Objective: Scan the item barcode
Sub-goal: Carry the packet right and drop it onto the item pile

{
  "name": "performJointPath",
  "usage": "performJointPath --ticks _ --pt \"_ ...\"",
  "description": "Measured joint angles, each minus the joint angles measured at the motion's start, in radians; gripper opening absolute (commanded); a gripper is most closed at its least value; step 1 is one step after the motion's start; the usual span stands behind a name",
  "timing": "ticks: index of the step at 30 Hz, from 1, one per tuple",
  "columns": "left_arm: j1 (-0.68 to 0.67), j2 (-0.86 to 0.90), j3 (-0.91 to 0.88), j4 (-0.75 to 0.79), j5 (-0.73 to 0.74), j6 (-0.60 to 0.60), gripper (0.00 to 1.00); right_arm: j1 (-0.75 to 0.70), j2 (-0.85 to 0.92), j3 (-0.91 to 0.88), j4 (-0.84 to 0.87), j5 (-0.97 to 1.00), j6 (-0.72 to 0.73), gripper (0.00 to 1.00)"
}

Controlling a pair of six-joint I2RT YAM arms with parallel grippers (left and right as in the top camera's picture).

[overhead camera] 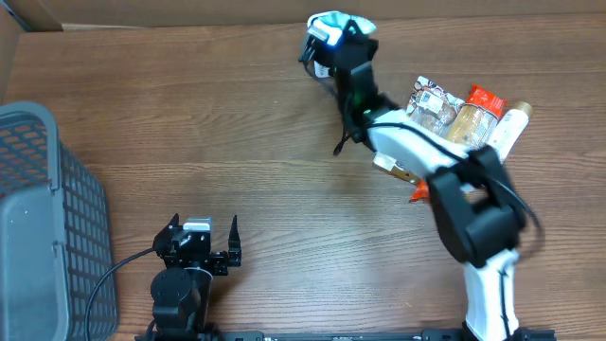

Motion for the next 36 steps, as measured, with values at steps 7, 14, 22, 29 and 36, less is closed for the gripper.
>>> performJointPath --ticks 7,14,22,29,36 --pt "0.0 -0.001 0.0 0.0 0.0 0.0 1.0 -0.037 -0.48 0.017 -0.74 -0.082 0.75 0.04" --pt "0.0 -0.001 0.0 0.0 0.0 0.0 1.0 -0.363 -0.636 0.021 -1.161 -0.412 1.291 0.04" --pt "0.0 -0.001 0.0 0.0 0.0 0.0 1.0 -0.545 -0.493 -0.222 -1.033 -0.683 1.429 0.07" --pt "0.0 -0.001 0.0 0.0 0.0 0.0 1.0 -0.564 -0.454 -0.299 -0.98 -0.775 1.429 0.77" --pt "0.0 -0.001 0.0 0.0 0.0 0.0 0.99 -0.565 -0.483 -0.255 -1.192 -0.791 1.394 0.89"
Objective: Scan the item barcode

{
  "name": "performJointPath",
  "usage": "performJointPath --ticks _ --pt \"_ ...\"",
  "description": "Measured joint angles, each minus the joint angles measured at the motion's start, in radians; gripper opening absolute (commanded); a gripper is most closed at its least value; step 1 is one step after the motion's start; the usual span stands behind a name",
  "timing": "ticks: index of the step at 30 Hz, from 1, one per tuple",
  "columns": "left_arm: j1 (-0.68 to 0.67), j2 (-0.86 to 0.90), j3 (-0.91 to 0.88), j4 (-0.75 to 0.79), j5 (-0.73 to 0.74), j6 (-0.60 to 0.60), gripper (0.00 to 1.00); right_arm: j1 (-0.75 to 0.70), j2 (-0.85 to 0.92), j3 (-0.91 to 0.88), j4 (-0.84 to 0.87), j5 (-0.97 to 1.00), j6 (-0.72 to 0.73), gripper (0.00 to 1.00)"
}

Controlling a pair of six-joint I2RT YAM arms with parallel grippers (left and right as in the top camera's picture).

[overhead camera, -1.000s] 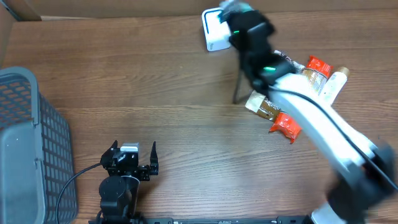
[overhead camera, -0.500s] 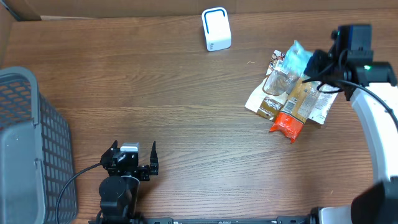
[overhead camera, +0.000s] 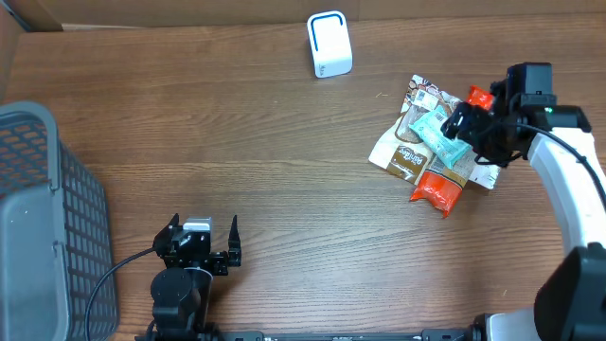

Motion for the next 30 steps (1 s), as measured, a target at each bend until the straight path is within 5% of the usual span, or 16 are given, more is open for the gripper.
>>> performJointPath --ticks 3,4,14,25,30 --pt "0.0 0.0 0.0 0.0 0.0 0.0 1.0 0.0 -0.074 0.076 -0.127 -0.001 -0.017 0.9" --pt "0.0 0.0 0.0 0.0 0.0 0.0 0.99 0.0 -0.11 0.11 -0.171 -0.004 -0.02 0.99" --pt "0.0 0.0 0.0 0.0 0.0 0.0 0.99 -0.004 -0.566 0.284 -0.357 -0.06 -0.037 1.0" --pt "0.0 0.0 0.0 0.0 0.0 0.0 1.0 -0.004 -0.733 0.277 -0.332 0.042 -0.101 1.0" --pt "0.0 0.0 0.0 -0.001 0.0 0.0 0.99 0.047 -0.82 0.091 -0.043 0.099 -0.143 1.0"
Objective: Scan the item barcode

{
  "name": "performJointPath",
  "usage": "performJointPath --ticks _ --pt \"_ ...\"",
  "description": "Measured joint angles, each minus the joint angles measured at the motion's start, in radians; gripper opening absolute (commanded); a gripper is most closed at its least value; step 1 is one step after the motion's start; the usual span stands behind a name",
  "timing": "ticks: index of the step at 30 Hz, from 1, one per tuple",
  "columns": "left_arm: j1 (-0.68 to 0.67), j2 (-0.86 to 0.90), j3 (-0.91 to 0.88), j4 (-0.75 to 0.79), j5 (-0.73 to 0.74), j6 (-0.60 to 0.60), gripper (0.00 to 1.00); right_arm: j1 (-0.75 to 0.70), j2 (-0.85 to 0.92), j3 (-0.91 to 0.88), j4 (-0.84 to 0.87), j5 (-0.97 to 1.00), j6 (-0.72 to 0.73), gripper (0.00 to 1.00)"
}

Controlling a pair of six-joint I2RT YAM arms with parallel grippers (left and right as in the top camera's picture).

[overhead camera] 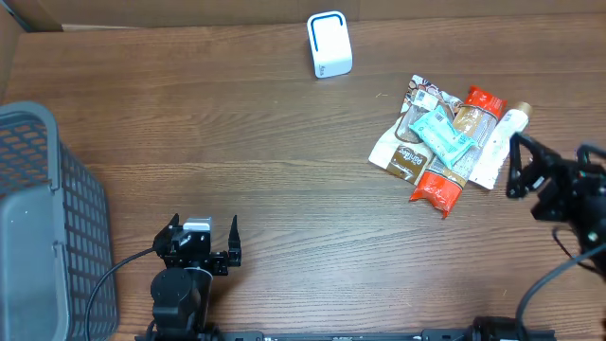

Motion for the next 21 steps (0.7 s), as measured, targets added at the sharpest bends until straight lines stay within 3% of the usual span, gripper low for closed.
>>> performJointPath --ticks 7,11,15,21 --pt "0.0 0.0 -0.002 0.0 0.0 0.0 1.0 0.093 -0.276 -0.604 0.618 0.023 -0.062 1.0" --pt "0.0 0.0 -0.002 0.001 0.0 0.0 0.99 0.112 -0.445 -0.915 0.87 0.025 -0.071 1.0" --pt "0.0 0.0 -0.002 0.0 0.0 0.0 1.0 0.114 -0.563 -1.164 1.052 0.024 -0.074 1.0" --pt "0.0 0.0 -0.002 0.002 0.0 0.0 1.0 0.129 -0.698 -1.341 1.096 0.024 -0.075 1.0"
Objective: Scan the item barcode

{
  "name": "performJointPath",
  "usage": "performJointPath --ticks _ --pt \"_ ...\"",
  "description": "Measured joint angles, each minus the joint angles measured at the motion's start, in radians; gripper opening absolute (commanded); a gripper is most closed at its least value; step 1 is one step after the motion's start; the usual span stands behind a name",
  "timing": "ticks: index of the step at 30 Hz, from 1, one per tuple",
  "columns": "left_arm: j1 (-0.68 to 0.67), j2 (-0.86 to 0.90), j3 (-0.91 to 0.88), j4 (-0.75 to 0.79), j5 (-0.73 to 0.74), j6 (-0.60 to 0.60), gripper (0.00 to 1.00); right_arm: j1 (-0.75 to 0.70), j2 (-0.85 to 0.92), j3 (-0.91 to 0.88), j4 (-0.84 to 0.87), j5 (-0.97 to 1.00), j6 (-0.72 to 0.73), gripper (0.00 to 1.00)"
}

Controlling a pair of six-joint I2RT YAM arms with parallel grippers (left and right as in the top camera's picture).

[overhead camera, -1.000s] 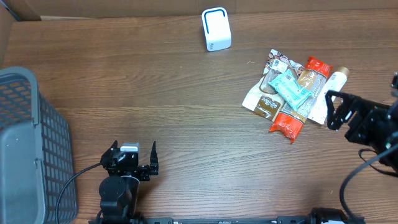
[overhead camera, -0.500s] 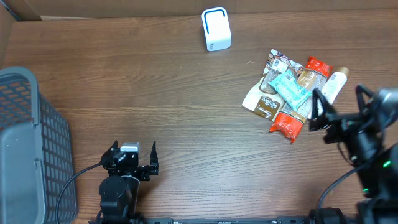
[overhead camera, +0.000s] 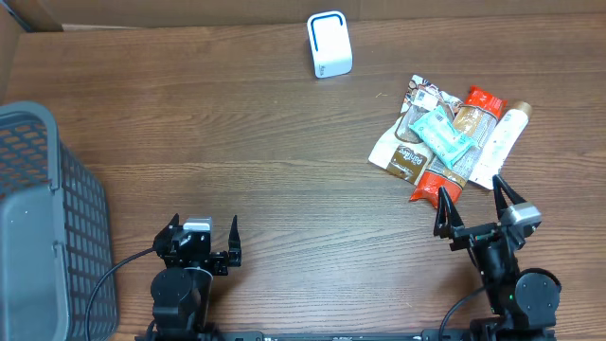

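Observation:
The white barcode scanner (overhead camera: 329, 44) with a blue rim stands at the far middle of the table. A teal packet (overhead camera: 443, 134) lies on top of a pile of snack items at the right. My right gripper (overhead camera: 471, 197) is open and empty, just in front of the pile near a red packet (overhead camera: 436, 189). At the front left my left gripper (overhead camera: 204, 227) stands open with nothing in it.
The pile also holds brown packets (overhead camera: 405, 159), a jar with a red lid (overhead camera: 472, 114) and a white bottle (overhead camera: 500, 142). A grey basket (overhead camera: 38, 218) fills the left edge. A cardboard wall runs along the back.
My right arm has moved from the table's right edge to the front right, just in front of the pile, still open. The pile and the left arm are unchanged.
My right gripper first held the teal packet up at the scanner. Then it was over the pile with the packet still in it. After that the packet lay on the pile and the gripper stood open at the right edge. Now it rests at the front right.

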Motion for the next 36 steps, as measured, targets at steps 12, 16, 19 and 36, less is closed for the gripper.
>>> performJointPath --ticks 12,16,19,36 --pt "0.0 0.0 0.0 -0.001 0.0 0.0 1.0 0.01 -0.065 -0.032 -0.191 -0.002 0.0 1.0" --pt "0.0 0.0 0.0 -0.001 0.0 0.0 1.0 0.01 -0.065 -0.032 -0.191 -0.002 0.0 1.0" --pt "0.0 0.0 0.0 -0.001 0.0 0.0 1.0 0.01 -0.065 -0.032 -0.192 -0.001 0.0 1.0" --pt "0.0 0.0 0.0 -0.001 0.0 0.0 1.0 0.01 -0.065 -0.032 -0.191 -0.002 0.0 1.0"
